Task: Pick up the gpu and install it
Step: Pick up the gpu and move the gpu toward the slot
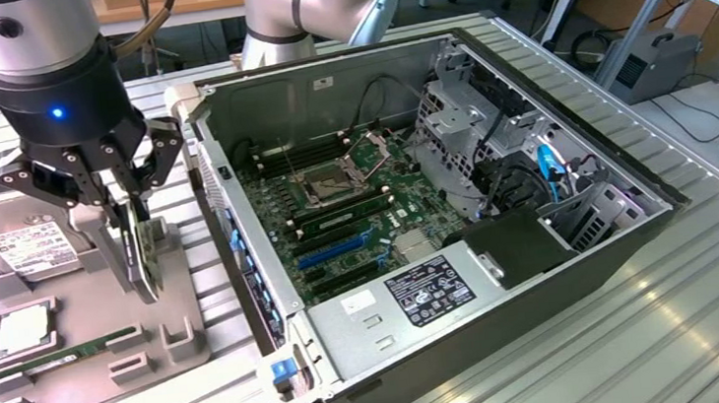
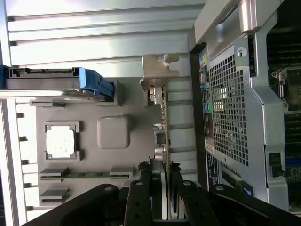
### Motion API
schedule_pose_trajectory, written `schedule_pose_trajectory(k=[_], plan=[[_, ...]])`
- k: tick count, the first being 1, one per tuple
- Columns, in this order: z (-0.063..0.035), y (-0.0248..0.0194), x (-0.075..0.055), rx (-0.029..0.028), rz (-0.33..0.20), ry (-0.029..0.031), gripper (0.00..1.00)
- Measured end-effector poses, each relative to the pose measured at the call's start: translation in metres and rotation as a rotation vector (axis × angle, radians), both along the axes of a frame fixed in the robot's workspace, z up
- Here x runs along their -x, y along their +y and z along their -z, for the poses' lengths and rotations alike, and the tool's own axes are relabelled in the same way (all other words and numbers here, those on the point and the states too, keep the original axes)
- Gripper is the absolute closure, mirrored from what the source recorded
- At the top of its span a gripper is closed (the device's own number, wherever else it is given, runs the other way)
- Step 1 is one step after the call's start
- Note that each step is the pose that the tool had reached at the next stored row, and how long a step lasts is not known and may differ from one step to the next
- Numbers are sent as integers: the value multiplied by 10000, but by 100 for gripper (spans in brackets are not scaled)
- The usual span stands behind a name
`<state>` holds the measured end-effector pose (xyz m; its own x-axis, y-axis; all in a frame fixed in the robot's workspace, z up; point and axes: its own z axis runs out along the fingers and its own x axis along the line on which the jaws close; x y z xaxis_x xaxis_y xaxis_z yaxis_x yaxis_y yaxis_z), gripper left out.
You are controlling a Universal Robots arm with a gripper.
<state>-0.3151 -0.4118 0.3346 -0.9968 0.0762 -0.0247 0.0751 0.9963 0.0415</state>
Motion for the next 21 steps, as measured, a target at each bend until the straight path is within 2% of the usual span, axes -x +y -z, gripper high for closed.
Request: schedule_pose_trajectory(k=[21], plan=[[-69, 0, 0, 0, 0, 0, 73]])
